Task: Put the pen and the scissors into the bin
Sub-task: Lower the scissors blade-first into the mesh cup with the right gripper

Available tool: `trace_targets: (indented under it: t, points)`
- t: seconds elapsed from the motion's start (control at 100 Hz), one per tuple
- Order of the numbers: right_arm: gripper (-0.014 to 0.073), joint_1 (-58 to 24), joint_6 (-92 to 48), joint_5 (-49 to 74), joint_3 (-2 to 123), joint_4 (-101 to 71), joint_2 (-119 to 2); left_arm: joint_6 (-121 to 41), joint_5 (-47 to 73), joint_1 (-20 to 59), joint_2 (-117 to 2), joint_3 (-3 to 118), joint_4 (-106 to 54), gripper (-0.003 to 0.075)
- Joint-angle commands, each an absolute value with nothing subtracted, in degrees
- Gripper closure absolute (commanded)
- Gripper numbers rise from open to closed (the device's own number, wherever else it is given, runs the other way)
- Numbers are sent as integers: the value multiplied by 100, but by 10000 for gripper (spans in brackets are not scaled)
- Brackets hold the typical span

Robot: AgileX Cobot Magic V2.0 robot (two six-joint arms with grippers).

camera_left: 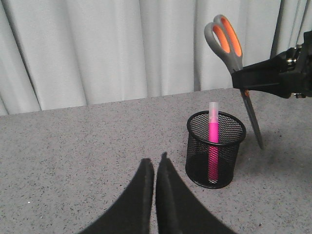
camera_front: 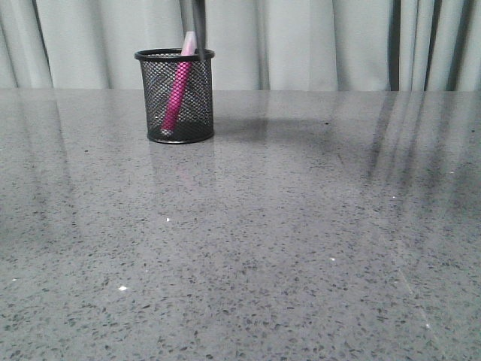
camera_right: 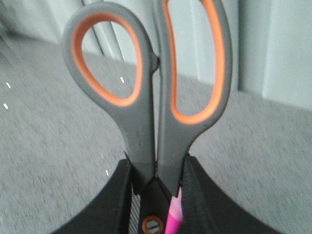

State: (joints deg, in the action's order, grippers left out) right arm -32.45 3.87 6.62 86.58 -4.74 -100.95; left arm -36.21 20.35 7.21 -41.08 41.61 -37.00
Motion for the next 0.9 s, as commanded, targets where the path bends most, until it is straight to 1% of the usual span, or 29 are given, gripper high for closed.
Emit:
trace_targets:
  t: [0.0, 0.23, 0.64, 0.89]
  points:
    - [660, -3294, 328, -605, 8690, -517, -9762, -3555, 1638, 720, -4093, 4308, -3792, 742]
    - [660, -3292, 328, -1602, 8626, -517, -9823, -3555, 1638, 720, -4093, 4308, -3792, 742]
    - [661, -3305, 328, -2141, 8612, -517, -10396, -3565, 1638, 720, -4093, 4308, -3792, 742]
    - [661, -3305, 296, -2917, 8036, -517, -10410, -3565, 1638, 720, -4093, 4308, -3732, 742]
